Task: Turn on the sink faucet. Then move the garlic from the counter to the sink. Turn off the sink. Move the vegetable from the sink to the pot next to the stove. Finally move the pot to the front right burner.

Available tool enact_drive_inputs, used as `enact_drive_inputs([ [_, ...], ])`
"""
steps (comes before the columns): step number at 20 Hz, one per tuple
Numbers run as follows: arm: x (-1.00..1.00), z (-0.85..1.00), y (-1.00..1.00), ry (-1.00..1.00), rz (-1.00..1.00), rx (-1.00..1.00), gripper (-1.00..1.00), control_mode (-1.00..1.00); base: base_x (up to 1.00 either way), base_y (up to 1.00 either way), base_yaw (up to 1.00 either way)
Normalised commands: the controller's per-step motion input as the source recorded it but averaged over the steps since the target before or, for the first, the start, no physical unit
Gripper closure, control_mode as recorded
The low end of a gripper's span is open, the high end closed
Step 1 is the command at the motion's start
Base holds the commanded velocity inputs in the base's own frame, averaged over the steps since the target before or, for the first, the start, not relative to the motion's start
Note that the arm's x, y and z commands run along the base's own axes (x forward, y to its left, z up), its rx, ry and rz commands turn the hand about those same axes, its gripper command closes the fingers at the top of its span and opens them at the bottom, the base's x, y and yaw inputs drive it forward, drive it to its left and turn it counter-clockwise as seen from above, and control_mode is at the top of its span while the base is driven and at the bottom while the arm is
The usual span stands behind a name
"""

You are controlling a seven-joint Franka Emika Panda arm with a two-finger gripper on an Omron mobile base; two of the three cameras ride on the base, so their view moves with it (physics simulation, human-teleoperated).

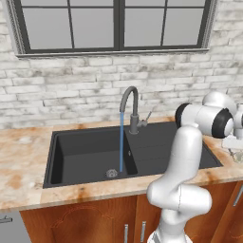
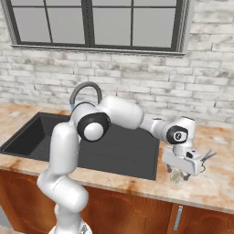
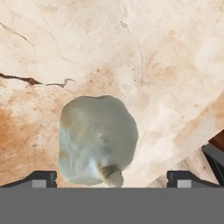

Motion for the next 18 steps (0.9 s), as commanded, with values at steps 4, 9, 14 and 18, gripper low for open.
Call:
enact_drive_inputs([
  [4,0.04,-0.07,0.03,0.0,0.0,0.01,-1.0,-1.0,0.0,0.0,0.0],
  [9,0.12,-0.11,0.04,-0.02,0.03,0.02,-1.0,-1.0,0.0,0.0,0.0],
  [14,0.0,-0.09,0.0,-0.03,0.04,0.01,-1.0,-1.0,0.0,0.0,0.0],
  [18,-0.23,-0.06,-0.01,-0.03,0.01,0.01,-1.0,-1.0,0.0,0.0,0.0],
])
